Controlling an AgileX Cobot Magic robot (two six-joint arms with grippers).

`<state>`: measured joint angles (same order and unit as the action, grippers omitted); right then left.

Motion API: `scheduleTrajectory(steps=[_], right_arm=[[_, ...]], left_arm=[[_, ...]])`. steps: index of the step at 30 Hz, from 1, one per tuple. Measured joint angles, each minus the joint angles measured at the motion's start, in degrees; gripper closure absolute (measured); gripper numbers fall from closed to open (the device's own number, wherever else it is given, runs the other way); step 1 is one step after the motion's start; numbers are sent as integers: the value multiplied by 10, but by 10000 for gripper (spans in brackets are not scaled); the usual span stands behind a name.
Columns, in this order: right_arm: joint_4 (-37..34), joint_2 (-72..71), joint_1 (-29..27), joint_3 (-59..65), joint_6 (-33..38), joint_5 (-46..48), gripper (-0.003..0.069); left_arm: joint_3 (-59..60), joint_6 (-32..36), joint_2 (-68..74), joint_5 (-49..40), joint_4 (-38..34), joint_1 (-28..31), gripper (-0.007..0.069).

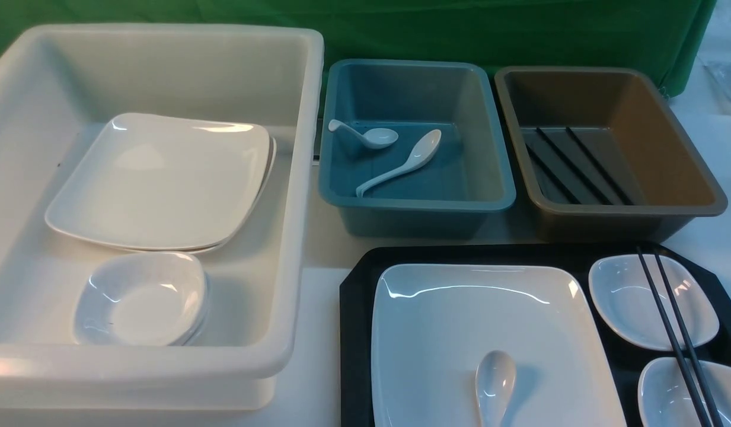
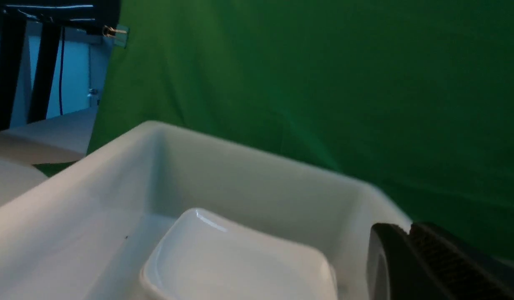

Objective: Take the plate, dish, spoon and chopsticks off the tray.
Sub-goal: Use the right arm to grab a pair of chopsticks from the plate

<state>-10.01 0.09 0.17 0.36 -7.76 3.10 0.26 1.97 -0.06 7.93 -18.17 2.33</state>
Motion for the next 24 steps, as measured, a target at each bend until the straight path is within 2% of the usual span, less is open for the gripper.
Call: scheduleTrajectory(steps=[2, 5, 10, 13, 14, 16, 18, 20, 21, 22, 24], right_arm=[[-28, 0, 0, 0, -105, -44, 421], [-42, 0, 0, 0, -188, -94, 421], [-47, 0, 0, 0, -203, -124, 421], [-49, 0, 0, 0, -203, -153, 421], [-49, 0, 0, 0, -203, -200, 421], [-49, -1, 0, -8, -203, -239, 425], [-42, 1, 5, -61, -189, -196, 462], [-30, 26, 13, -155, -141, -92, 530], [-26, 49, 18, -210, -105, -31, 580], [-25, 54, 19, -221, -98, -17, 586], [-21, 144, 31, -364, 6, 177, 625]], left_arm=[[0, -8, 0, 24, 3, 0, 589], [0, -16, 0, 35, 25, 0, 589], [0, -20, 0, 54, 43, 0, 589], [0, -30, 0, 97, 45, 0, 589], [0, -58, 0, 160, 44, 0, 589], [-7, -85, 0, 225, 43, 0, 589], [-54, -98, -1, 217, 41, 0, 589], [-127, -102, 3, 149, 41, 0, 589], [-184, -104, 16, 84, 47, 0, 589], [-184, -105, 20, 72, 49, 0, 589], [-312, -106, 85, -98, 67, 0, 589]])
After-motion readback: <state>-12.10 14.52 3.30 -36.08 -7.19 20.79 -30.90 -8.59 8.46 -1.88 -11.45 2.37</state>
